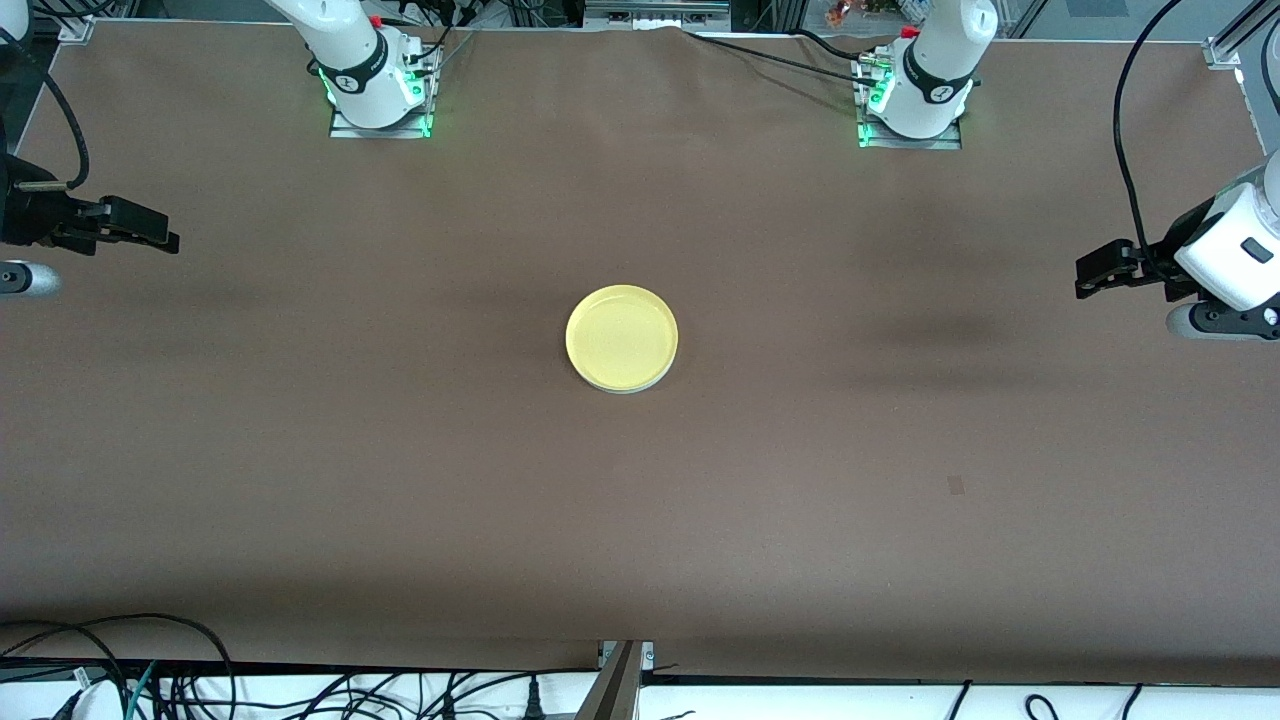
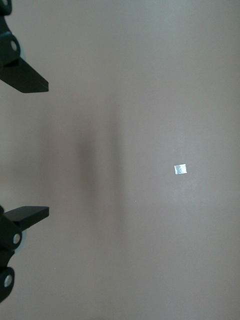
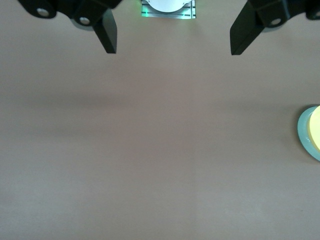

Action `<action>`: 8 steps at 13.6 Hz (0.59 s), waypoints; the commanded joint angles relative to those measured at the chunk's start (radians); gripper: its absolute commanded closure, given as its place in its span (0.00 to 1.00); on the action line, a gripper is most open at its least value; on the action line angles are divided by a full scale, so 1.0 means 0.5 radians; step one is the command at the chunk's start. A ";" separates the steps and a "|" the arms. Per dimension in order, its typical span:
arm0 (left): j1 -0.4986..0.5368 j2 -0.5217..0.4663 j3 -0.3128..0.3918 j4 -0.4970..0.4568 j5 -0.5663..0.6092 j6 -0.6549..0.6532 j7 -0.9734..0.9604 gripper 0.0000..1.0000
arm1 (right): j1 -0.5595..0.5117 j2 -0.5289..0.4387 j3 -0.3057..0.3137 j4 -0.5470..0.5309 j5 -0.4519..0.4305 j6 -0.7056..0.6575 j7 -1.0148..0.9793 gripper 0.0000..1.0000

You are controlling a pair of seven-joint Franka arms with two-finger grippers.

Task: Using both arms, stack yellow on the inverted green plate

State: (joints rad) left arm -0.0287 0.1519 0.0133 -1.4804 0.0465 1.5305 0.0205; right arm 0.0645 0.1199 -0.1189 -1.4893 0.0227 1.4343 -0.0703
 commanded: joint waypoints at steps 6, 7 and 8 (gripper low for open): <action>0.008 -0.003 -0.002 0.037 0.014 -0.005 0.026 0.00 | -0.052 -0.077 0.112 -0.025 -0.027 0.009 0.149 0.00; 0.008 -0.003 -0.002 0.037 0.014 -0.005 0.026 0.00 | -0.052 -0.077 0.130 -0.025 -0.027 0.006 0.153 0.00; 0.008 -0.003 -0.002 0.037 0.014 -0.005 0.026 0.00 | -0.052 -0.077 0.133 -0.025 -0.027 0.003 0.153 0.00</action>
State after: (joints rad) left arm -0.0285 0.1518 0.0134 -1.4779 0.0466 1.5314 0.0205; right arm 0.0554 0.1021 -0.0784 -1.4890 0.0205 1.4364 -0.0152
